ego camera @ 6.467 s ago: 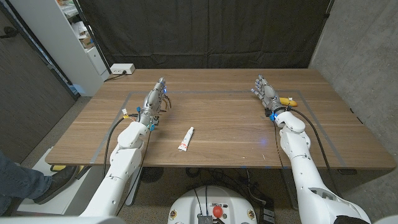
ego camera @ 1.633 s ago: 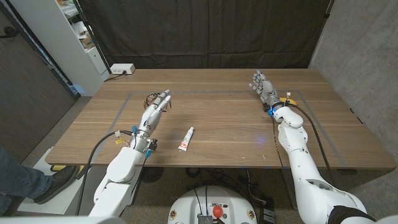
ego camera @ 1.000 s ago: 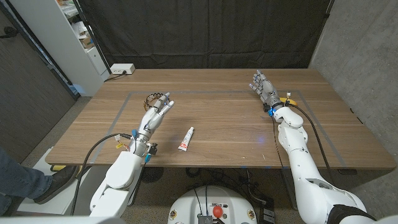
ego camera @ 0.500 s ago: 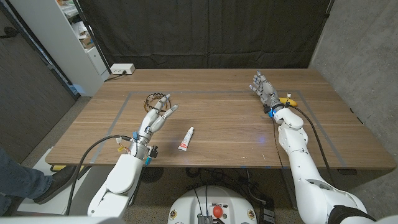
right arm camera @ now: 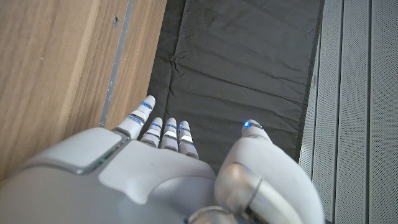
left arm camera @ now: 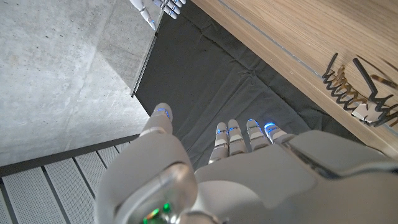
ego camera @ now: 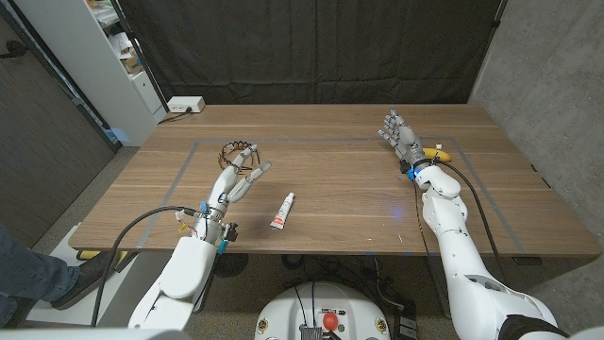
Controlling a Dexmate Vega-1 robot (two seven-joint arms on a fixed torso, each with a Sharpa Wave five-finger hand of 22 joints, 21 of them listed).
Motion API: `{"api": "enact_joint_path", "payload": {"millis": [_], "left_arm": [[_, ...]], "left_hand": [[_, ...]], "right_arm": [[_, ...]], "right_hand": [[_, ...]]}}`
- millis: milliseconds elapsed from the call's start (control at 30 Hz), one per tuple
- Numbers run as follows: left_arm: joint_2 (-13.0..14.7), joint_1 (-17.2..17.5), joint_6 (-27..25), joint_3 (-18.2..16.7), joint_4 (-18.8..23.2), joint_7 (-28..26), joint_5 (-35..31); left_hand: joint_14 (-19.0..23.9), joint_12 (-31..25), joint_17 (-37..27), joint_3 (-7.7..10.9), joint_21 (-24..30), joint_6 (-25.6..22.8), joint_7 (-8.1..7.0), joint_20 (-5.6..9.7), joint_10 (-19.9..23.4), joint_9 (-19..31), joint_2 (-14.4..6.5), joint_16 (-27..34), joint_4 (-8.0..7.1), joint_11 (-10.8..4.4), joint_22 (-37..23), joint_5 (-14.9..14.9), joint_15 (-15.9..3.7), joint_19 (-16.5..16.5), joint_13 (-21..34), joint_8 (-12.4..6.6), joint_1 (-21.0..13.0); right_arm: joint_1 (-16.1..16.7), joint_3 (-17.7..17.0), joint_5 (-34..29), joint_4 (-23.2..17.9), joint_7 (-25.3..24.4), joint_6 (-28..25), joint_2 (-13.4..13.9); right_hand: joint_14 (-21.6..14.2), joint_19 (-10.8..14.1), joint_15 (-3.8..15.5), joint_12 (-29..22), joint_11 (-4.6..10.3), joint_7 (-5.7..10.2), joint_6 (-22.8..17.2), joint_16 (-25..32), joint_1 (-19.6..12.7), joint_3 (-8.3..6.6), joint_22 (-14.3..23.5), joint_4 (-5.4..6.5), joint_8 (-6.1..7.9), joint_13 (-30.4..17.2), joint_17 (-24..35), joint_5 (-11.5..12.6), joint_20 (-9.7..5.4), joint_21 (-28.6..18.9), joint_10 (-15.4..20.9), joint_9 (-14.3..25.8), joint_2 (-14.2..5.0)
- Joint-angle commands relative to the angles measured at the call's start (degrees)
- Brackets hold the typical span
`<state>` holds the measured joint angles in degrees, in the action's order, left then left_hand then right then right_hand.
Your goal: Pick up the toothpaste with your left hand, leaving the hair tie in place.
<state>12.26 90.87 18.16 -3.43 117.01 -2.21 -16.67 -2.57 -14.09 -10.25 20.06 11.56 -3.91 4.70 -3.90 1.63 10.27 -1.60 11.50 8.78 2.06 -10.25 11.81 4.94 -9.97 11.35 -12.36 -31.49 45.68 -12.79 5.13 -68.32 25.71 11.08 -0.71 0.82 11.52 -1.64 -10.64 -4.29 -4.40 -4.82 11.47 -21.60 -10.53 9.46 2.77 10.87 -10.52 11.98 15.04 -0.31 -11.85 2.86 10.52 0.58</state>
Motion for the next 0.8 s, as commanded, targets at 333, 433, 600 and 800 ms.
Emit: {"api": "enact_joint_path", "payload": {"millis": [333,433,600,800], "left_arm": [[-0.13,2.68,-7.15,1.33,6.21,-5.07,-13.24],[0.0,2.75,-7.52,1.75,6.37,-5.51,-13.75],[0.24,3.29,-9.96,2.28,7.95,-5.75,-16.05],[0.98,3.43,-12.4,3.15,9.05,-6.18,-19.05]], "left_hand": [[2.35,-0.79,-0.18,0.37,0.59,-1.86,-0.04,-0.24,1.91,0.14,0.47,0.7,0.67,0.65,-0.23,-0.39,0.94,0.16,0.17,-0.58,-2.0],[1.76,-0.78,-0.19,0.4,0.6,-2.24,-0.09,-0.18,2.04,0.15,0.55,0.38,0.69,0.69,-0.24,-0.4,0.66,0.27,0.18,-0.62,-2.23],[1.83,-0.78,-0.19,0.41,0.6,-2.52,-0.07,-0.2,2.19,0.15,0.66,0.34,0.7,0.8,-0.24,-0.41,0.46,0.38,0.18,-0.63,-2.42],[1.92,-0.74,-0.19,0.41,0.59,-2.68,-0.12,-0.21,2.27,0.15,0.77,0.29,0.69,0.7,-0.25,-0.42,0.44,0.45,0.19,-0.56,-2.61]], "right_arm": [[0.57,0.1,0.58,-1.05,0.04,-0.26,0.18],[0.56,0.04,0.72,-0.94,0.13,-0.1,0.24],[0.6,-0.08,0.96,-0.77,0.26,0.03,0.31],[0.51,-0.25,1.17,-0.37,0.43,0.33,0.45]], "right_hand": [[-0.21,0.5,-0.25,-0.53,-0.19,0.0,-0.58,0.26,0.01,-0.13,0.24,-0.38,0.29,-0.29,0.16,0.1,0.25,0.24,0.38,0.24,-0.68],[-0.26,0.5,-0.28,-0.55,-0.24,0.02,-0.57,0.28,0.03,-0.11,0.24,-0.39,0.28,-0.29,0.15,0.09,0.27,0.27,0.42,0.24,-0.68],[-0.28,0.53,-0.24,-0.57,-0.24,0.03,-0.62,0.29,0.03,-0.1,0.25,-0.42,0.3,-0.3,0.14,0.1,0.31,0.3,0.47,0.24,-0.7],[-0.57,0.66,-0.31,-0.57,-0.15,0.08,-0.59,0.4,0.06,-0.08,0.25,-0.44,0.28,-0.3,0.14,0.09,0.37,0.31,0.49,0.24,-0.74]]}}
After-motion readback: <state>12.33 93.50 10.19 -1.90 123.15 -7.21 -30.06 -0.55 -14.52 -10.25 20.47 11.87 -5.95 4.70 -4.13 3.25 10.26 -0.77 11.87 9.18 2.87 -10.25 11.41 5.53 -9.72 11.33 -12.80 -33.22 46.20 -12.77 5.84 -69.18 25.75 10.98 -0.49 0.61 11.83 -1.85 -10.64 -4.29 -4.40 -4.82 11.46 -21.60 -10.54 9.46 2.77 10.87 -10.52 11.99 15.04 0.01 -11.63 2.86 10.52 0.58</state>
